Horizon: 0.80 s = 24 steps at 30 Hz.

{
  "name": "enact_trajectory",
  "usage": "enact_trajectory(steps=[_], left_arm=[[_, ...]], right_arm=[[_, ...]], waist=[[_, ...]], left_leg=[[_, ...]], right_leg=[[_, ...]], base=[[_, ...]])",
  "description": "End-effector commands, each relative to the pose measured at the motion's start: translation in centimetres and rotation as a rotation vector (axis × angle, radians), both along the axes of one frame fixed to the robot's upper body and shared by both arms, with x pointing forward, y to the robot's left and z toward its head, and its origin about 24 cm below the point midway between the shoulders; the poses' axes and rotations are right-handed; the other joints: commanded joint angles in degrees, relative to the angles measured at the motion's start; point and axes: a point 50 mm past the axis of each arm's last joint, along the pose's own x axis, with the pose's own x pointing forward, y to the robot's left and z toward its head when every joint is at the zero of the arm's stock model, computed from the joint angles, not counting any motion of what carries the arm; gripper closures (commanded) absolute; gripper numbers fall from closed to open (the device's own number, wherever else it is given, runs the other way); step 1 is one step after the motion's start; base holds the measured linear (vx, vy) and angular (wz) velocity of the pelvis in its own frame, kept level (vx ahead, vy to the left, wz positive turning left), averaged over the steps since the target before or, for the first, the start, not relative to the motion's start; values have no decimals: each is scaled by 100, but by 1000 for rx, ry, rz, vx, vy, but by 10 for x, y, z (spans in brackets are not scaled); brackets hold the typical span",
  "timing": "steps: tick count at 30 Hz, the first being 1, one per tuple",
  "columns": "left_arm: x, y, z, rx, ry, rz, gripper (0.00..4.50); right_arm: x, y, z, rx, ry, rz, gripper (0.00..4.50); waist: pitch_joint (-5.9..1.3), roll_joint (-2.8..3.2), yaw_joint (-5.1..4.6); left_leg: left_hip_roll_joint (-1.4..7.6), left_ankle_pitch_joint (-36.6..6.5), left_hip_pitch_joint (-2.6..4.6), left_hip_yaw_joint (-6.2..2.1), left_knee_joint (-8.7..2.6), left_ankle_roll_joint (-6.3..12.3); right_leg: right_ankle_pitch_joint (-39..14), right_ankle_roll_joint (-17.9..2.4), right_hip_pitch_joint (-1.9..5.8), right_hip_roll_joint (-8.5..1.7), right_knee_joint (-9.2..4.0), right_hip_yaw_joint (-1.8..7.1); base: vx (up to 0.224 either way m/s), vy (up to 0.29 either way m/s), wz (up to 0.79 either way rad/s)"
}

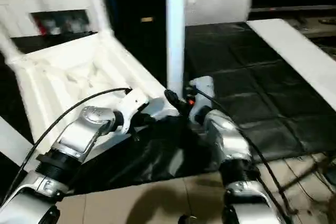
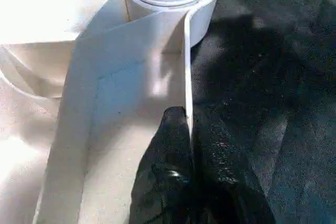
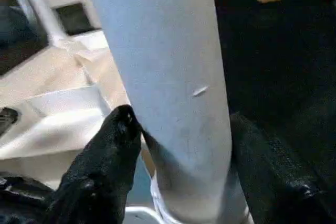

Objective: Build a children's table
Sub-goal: Rotate leg to tighten

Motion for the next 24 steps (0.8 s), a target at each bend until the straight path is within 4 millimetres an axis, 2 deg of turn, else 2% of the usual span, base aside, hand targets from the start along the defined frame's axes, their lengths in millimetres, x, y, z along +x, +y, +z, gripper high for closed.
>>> enact_trajectory(steps=[1, 3, 4, 5, 8, 10, 12, 13, 15, 16, 17, 18, 19, 20, 21, 24], left_arm=[[-5, -5, 1, -12, -15, -109, 450], [-8, 3, -1, -2, -8, -183, 450], [-9, 5, -1, 2, -11, -208, 450], [-10, 11, -2, 16, 2, -246, 450], [-15, 18, -2, 34, 14, -349, 450], [-21, 23, -3, 51, 37, -443, 450], [-25, 27, -5, 79, 57, -505, 450], [-26, 29, -5, 99, 61, -531, 450], [-27, 32, -6, 119, 61, -577, 450], [-27, 32, -6, 120, 61, -578, 450], [-28, 32, -5, 118, 65, -600, 450], [-28, 33, -5, 116, 70, -621, 450], [-29, 32, -5, 119, 73, -646, 450], [-30, 32, -4, 120, 76, -665, 450], [-31, 31, -4, 120, 78, -684, 450], [-31, 28, -2, 117, 76, -710, 450]], right_arm=[[-4, 0, 13, 20, -80, 110, 122], [-11, -18, 15, -27, -85, 185, 109], [-14, -23, 16, -36, -82, 212, 91], [-18, -34, 19, -82, -76, 267, 91], [-24, -42, 25, -130, -80, 382, 91], [-27, -46, 29, -157, -93, 460, 91], [-30, -47, 32, -169, -99, 516, 91], [-31, -47, 33, -173, -95, 543, 91], [-35, -47, 32, -185, -71, 604, 91], [-35, -47, 32, -186, -70, 606, 119], [-36, -46, 31, -188, -62, 631, 126], [-37, -45, 31, -185, -52, 653, 126], [-39, -43, 30, -182, -36, 695, 126], [-40, -41, 30, -180, -25, 726, 142], [-42, -40, 27, -181, -4, 763, 159], [-47, -37, 21, -200, 40, 824, 171]], waist=[[-496, -47, 99], [-496, -59, 171], [-479, -57, 227], [-467, -49, 268], [-429, -53, 351], [-424, -83, 359], [-422, -57, 370], [-433, -88, 394], [-425, -98, 411], [-428, -83, 451], [-428, -62, 467], [-433, -70, 473], [-441, -74, 481], [-447, -81, 489], [-452, -100, 493], [-457, -91, 539]], left_leg=[[-1, -276, -95, 88, -304, 845], [-7, -142, -115, 106, -286, 909], [-4, -235, -90, 115, -295, 924], [5, -342, -70, 124, -306, 868], [16, -721, -17, 147, -335, 665], [10, -853, -24, 142, -348, 624], [24, -891, -13, 138, -347, 584], [25, -887, 3, 138, -347, 585], [30, -865, 1, 151, -349, 583], [39, -856, 24, 155, -349, 578], [41, -853, 40, 166, -347, 564], [44, -843, 37, 164, -350, 559], [47, -805, 5, 158, -351, 568], [47, -761, -11, 153, -353, 571], [52, -729, -7, 153, -355, 571], [57, -652, -7, 162, -341, 597]], right_leg=[[-1293, -882, 464, -312, -232, 330], [-1164, -928, 461, -308, -189, 352], [-1338, -890, 446, -306, -220, 348], [-1564, -822, 440, -304, -245, 346], [-2180, -639, 399, -298, -326, 340], [-2382, -529, 406, -291, -353, 329], [-2411, -533, 382, -300, -348, 338], [-2413, -540, 380, -297, -335, 341], [-2405, -550, 369, -292, -336, 358], [-2414, -558, 353, -289, -334, 365], [-2371, -606, 334, -290, -327, 383], [-2350, -622, 344, -290, -326, 382], [-2264, -641, 367, -290, -298, 389], [-2198, -643, 380, -291, -283, 392], [-2162, -653, 380, -296, -277, 398], [-2101, -703, 371, -301, -259, 414]], base=[[0, 0, 0], [0, 0, 0], [0, 0, 0], [0, 0, 0], [0, 0, 0], [0, 0, 0], [0, 0, 0], [0, 0, 0], [0, 0, 0], [0, 0, 0], [0, 0, 0], [0, 0, 0], [0, 0, 0], [0, 0, 0], [0, 0, 0], [0, 0, 0]])
